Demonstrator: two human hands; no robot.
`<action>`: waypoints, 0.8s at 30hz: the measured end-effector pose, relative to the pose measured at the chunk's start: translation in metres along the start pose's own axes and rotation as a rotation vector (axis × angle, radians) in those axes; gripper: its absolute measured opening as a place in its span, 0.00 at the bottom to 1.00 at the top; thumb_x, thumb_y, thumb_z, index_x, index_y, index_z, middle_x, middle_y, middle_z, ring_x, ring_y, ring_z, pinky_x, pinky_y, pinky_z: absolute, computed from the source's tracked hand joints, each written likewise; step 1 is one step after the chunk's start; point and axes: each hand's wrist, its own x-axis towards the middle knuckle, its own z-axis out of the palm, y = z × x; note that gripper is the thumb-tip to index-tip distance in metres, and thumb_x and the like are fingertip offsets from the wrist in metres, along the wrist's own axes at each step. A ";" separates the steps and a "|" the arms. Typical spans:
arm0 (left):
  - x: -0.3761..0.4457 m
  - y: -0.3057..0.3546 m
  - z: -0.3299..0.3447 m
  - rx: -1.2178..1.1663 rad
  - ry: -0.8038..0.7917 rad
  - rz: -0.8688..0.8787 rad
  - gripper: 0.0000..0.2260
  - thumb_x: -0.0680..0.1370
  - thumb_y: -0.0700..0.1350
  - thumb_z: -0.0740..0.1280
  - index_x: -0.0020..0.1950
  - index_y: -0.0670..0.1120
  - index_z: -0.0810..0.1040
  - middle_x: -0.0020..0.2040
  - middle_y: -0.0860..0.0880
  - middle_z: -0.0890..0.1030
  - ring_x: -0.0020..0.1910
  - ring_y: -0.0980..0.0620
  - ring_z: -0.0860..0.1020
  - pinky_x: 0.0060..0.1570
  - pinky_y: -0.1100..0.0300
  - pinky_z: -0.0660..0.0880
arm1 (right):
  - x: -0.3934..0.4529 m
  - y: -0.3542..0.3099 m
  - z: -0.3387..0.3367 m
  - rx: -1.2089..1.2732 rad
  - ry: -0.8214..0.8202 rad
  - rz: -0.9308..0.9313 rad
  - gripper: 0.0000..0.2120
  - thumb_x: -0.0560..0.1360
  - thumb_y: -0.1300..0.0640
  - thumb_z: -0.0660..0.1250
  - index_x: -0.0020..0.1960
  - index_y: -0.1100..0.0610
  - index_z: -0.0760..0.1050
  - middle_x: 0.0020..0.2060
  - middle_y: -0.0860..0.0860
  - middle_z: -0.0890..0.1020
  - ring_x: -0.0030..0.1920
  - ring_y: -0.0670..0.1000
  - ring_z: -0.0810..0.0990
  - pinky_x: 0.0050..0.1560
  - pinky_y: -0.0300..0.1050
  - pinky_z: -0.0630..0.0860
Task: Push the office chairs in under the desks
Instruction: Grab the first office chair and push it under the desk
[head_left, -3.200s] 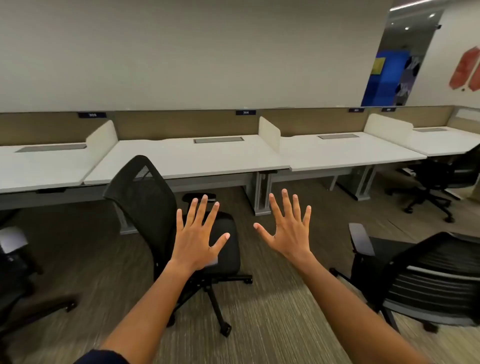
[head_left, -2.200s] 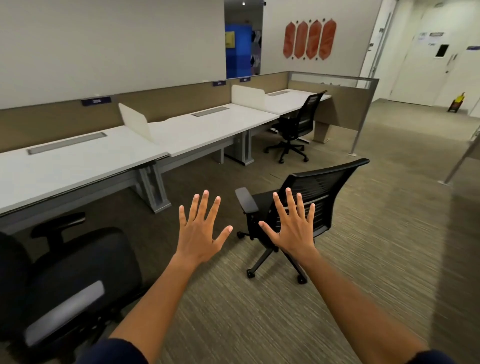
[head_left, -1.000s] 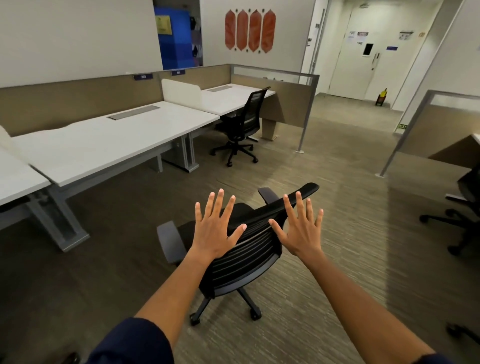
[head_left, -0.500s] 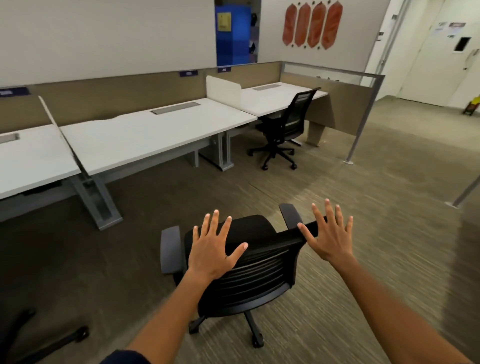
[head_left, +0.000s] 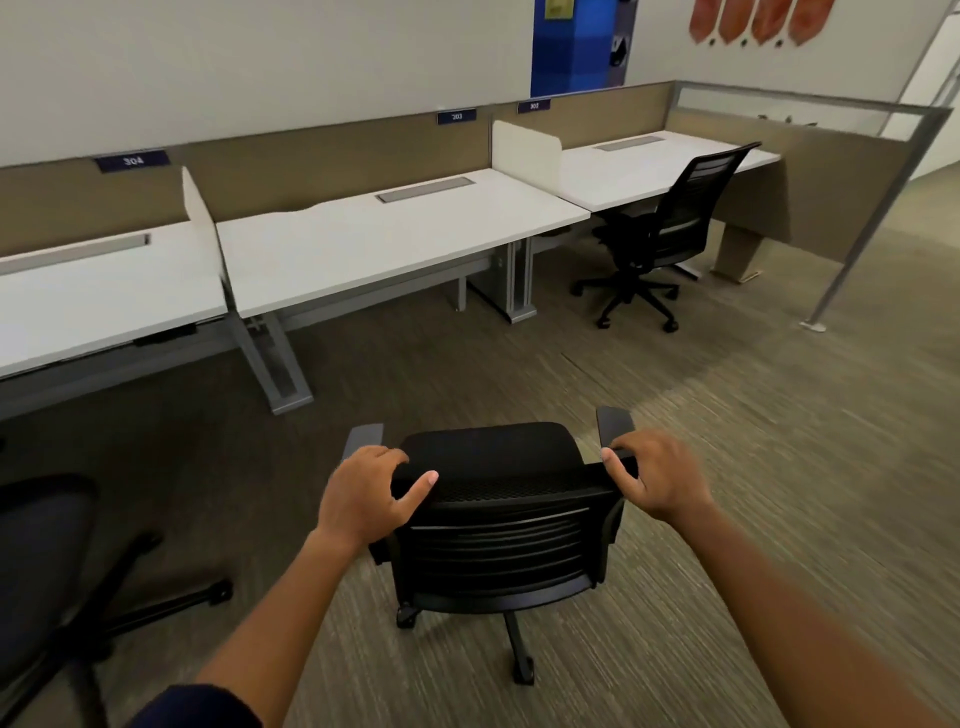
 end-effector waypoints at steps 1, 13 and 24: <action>0.005 -0.003 -0.001 0.012 -0.011 -0.009 0.34 0.76 0.74 0.53 0.49 0.47 0.84 0.43 0.51 0.84 0.43 0.52 0.81 0.39 0.58 0.77 | 0.004 -0.001 0.003 -0.017 0.013 0.008 0.37 0.78 0.29 0.44 0.41 0.52 0.83 0.34 0.46 0.82 0.34 0.49 0.79 0.32 0.47 0.75; 0.107 -0.064 0.020 0.119 -0.061 -0.042 0.35 0.75 0.75 0.48 0.31 0.50 0.80 0.27 0.54 0.77 0.26 0.57 0.75 0.28 0.58 0.74 | 0.090 -0.012 0.041 -0.015 0.137 0.035 0.28 0.76 0.37 0.54 0.27 0.53 0.74 0.21 0.45 0.70 0.22 0.48 0.67 0.26 0.39 0.52; 0.255 -0.119 0.068 0.103 -0.027 -0.045 0.35 0.75 0.76 0.47 0.31 0.52 0.79 0.26 0.55 0.76 0.24 0.57 0.74 0.28 0.56 0.76 | 0.246 0.024 0.090 0.011 0.153 0.000 0.20 0.76 0.41 0.55 0.28 0.43 0.56 0.20 0.43 0.61 0.21 0.44 0.60 0.27 0.38 0.50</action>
